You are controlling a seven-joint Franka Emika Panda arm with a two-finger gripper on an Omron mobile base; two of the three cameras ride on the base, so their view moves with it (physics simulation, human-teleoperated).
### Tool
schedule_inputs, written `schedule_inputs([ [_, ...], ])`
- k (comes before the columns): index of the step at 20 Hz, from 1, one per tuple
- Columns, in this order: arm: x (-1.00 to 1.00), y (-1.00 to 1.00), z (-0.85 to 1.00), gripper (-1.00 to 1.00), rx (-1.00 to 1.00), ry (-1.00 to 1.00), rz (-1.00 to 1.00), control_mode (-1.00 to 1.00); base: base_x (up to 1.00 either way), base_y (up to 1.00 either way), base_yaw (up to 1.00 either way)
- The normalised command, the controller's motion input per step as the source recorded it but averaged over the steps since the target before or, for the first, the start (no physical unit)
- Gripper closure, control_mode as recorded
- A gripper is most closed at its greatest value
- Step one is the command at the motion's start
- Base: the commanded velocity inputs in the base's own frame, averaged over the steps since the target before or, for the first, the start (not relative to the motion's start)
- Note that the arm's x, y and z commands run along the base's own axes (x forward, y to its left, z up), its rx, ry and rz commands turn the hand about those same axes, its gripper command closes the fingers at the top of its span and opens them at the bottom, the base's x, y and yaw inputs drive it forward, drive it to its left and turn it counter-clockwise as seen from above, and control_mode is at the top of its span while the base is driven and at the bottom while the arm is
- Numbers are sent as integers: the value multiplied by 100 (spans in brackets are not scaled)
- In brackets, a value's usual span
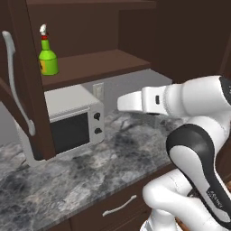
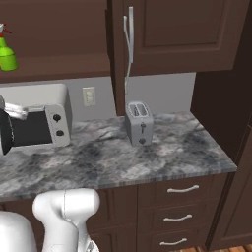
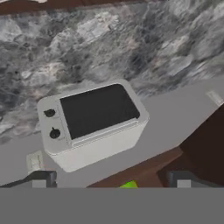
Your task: Move the cutting board and knife to the sink. Then move spray from the cabinet to the counter.
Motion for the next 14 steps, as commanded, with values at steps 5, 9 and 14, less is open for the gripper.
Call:
schedule_inputs([
  [5,5,22,78,-100,-4,-15,13,-100,0,0,0],
  [9,19,40,61,-100,-14,0,3,-100,0,0,0],
  [14,19,38,20,-100,-18,6,-4,-100,0,0,0],
])
